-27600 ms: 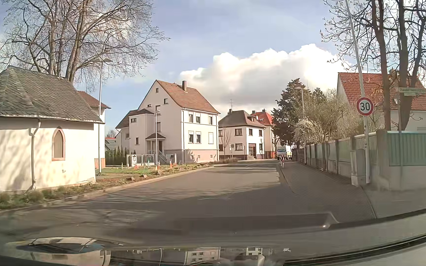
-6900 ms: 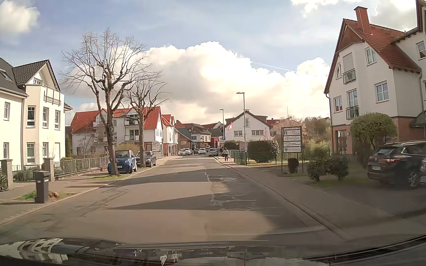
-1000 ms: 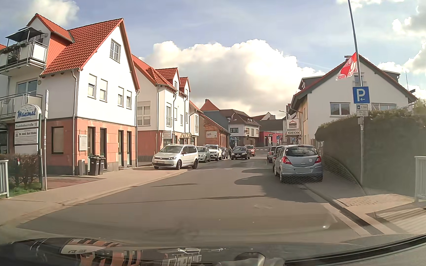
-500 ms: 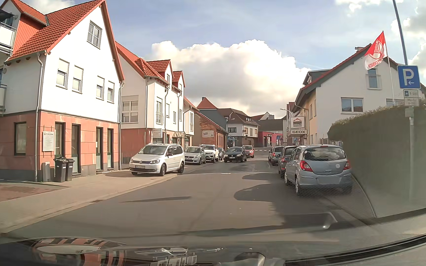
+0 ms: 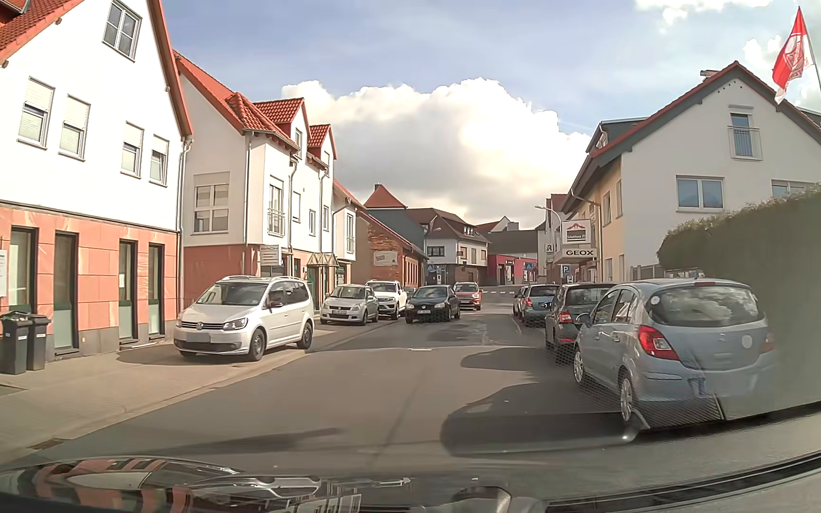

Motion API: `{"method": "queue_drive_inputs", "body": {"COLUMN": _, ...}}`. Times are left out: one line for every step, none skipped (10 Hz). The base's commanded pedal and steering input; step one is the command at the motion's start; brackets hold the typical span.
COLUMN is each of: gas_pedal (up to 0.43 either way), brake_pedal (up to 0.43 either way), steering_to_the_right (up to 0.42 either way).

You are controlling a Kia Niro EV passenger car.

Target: Follow the waypoints while adhering to traffic rules and regulations

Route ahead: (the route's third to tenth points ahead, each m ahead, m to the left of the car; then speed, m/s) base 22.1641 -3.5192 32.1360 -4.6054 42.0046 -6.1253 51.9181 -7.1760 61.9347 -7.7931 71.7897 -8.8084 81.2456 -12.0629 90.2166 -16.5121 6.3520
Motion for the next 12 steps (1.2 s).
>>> {"method": "queue_drive_inputs", "body": {"gas_pedal": 0.000, "brake_pedal": 0.000, "steering_to_the_right": 0.042}}
{"method": "queue_drive_inputs", "body": {"gas_pedal": 0.000, "brake_pedal": 0.000, "steering_to_the_right": 0.041}}
{"method": "queue_drive_inputs", "body": {"gas_pedal": 0.000, "brake_pedal": 0.000, "steering_to_the_right": 0.038}}
{"method": "queue_drive_inputs", "body": {"gas_pedal": 0.000, "brake_pedal": 0.000, "steering_to_the_right": 0.035}}
{"method": "queue_drive_inputs", "body": {"gas_pedal": 0.000, "brake_pedal": 0.006, "steering_to_the_right": 0.035}}
{"method": "queue_drive_inputs", "body": {"gas_pedal": 0.000, "brake_pedal": 0.018, "steering_to_the_right": 0.038}}
{"method": "queue_drive_inputs", "body": {"gas_pedal": 0.000, "brake_pedal": 0.043, "steering_to_the_right": 0.043}}
{"method": "queue_drive_inputs", "body": {"gas_pedal": 0.000, "brake_pedal": 0.085, "steering_to_the_right": 0.046}}
{"method": "queue_drive_inputs", "body": {"gas_pedal": 0.000, "brake_pedal": 0.104, "steering_to_the_right": 0.046}}
{"method": "queue_drive_inputs", "body": {"gas_pedal": 0.000, "brake_pedal": 0.116, "steering_to_the_right": 0.046}}
{"method": "queue_drive_inputs", "body": {"gas_pedal": 0.000, "brake_pedal": 0.134, "steering_to_the_right": 0.046}}
{"method": "queue_drive_inputs", "body": {"gas_pedal": 0.000, "brake_pedal": 0.152, "steering_to_the_right": 0.046}}
